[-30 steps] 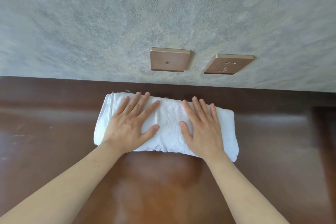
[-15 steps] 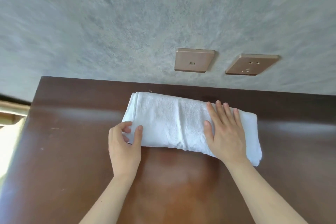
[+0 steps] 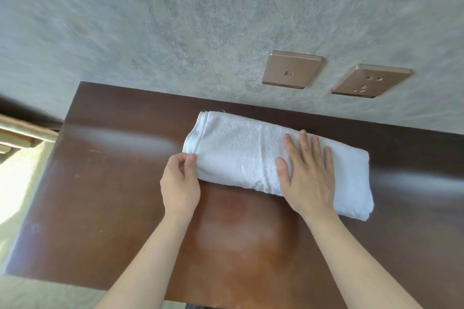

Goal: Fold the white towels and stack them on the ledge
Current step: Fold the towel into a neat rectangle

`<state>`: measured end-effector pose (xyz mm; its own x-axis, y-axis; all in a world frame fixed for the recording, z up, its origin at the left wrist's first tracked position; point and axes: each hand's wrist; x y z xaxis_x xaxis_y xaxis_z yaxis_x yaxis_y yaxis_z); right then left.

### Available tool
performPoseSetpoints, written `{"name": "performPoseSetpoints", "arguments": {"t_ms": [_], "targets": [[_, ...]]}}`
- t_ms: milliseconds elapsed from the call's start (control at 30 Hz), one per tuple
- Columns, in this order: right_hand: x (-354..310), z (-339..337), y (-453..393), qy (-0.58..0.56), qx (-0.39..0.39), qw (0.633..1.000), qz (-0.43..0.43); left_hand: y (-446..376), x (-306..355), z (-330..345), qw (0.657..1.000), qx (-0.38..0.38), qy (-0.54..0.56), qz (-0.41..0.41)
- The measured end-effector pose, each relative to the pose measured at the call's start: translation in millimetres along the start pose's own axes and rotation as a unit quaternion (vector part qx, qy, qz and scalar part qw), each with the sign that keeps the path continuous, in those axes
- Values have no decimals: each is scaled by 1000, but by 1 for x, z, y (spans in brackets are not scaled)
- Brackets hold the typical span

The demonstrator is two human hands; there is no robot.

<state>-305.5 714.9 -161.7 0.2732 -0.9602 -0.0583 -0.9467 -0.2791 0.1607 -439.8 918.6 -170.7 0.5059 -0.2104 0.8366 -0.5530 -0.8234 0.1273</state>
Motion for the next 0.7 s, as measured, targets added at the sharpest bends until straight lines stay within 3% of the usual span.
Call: {"name": "performPoseSetpoints", "arguments": {"t_ms": [200,400,567,700], "targets": [[4,-1,-2,-14,5,1000,-2,-12,-2,-1,998,-34,-17,42],[13,3,-1,-28,35,999,-17,-28,-8,-7,988,-54,-30,143],[18,7,0,-25,47,998,-38,-26,-19,0,984,-81,-103,122],[19,8,-1,-26,41,998,-31,-21,-14,-3,988,-58,-65,126]]}}
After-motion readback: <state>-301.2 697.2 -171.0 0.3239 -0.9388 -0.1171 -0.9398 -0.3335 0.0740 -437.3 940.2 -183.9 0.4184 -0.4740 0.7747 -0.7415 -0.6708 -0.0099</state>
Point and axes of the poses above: each hand's wrist, its own y-axis away from the middle knuckle, its own z-axis out of the palm, x = y × z, and after that the axes turned 13 degrees about z, right-handed
